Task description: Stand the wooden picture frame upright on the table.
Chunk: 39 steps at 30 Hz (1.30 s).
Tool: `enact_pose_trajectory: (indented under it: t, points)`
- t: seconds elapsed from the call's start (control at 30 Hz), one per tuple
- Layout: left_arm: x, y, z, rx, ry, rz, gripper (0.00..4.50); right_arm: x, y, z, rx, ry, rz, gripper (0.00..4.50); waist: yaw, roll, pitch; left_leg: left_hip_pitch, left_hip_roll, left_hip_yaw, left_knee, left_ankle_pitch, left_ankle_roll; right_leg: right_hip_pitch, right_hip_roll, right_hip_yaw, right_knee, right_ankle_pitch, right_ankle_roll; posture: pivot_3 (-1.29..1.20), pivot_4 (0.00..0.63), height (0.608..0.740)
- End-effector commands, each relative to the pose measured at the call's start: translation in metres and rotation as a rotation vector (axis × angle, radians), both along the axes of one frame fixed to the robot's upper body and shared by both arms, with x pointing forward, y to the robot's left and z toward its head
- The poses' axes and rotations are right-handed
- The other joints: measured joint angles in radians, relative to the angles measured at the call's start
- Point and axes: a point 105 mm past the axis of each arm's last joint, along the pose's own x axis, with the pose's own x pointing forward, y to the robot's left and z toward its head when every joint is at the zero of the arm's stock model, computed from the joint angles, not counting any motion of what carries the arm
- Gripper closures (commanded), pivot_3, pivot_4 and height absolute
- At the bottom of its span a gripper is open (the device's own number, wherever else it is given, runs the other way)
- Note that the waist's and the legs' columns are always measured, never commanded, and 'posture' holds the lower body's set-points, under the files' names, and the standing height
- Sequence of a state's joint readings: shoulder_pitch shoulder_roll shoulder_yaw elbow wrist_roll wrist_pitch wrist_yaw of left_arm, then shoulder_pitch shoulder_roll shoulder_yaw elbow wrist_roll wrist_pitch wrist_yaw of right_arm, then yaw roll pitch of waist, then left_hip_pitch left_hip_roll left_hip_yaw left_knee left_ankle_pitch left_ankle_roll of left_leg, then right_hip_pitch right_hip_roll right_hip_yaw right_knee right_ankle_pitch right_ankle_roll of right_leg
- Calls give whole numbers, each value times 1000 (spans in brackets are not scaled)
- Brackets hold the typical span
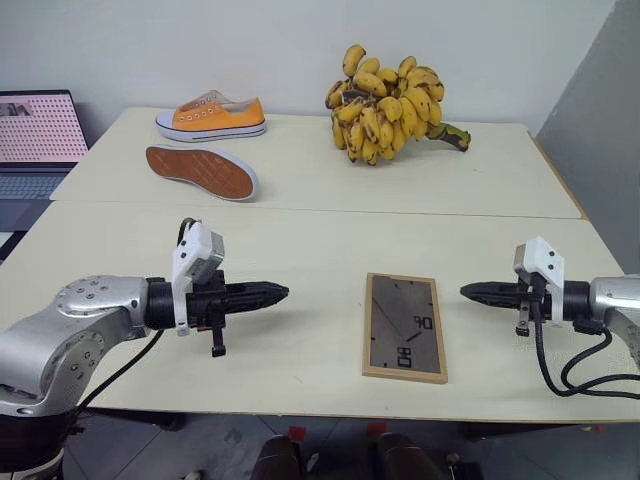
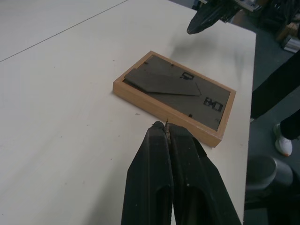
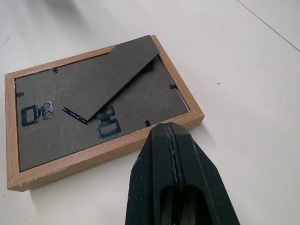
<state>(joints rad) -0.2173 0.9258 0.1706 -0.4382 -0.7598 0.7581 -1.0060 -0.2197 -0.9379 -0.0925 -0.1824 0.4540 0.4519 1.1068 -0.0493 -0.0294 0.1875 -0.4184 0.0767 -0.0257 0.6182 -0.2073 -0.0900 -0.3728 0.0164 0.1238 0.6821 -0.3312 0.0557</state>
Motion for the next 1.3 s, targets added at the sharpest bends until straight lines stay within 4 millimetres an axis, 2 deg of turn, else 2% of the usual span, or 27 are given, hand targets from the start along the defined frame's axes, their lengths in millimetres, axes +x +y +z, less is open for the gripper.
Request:
enact_pose_trajectory:
  t: [0.03,0.63,0.83,0.93,1.03,1.2,1.3]
  points:
    - [4,-1,0,34,-58,17,4437,1,3,15,16,-51,5,4498,0,0,0,0,0,0,0,0,0,0,0,0,0,0,0,0,150,740]
    - [12,-9,13,-31,-75,7,4437,0,5,10,24,-57,-24,4498,2,0,0,-1,0,0,7,0,0,1,0,0,2,1,1,0,150,740]
    - [31,-3,18,-31,-111,71,4437,-2,4,-1,-1,-66,-49,4498,2,0,0,-1,0,-1,8,0,0,2,0,0,3,1,1,0,150,740]
    - [47,0,8,8,-104,111,4437,-3,1,-15,-46,-74,-72,4498,3,0,0,-1,0,-1,9,0,0,2,0,0,4,1,1,0,150,740]
    - [57,-8,-11,47,-72,112,4437,-6,1,-24,-49,-62,-81,4498,6,0,0,-1,-1,-1,10,0,0,1,0,0,6,1,1,0,150,740]
    - [58,-25,-34,88,-42,50,4437,-11,1,-36,-54,-41,-90,4498,10,0,0,-1,-1,-1,11,0,0,1,0,0,8,1,1,0,150,740]
    - [56,-47,-51,90,-5,-33,4437,-11,2,-44,-48,-35,-110,4498,11,0,0,-1,-1,-1,11,0,0,1,0,1,10,1,1,0,150,740]
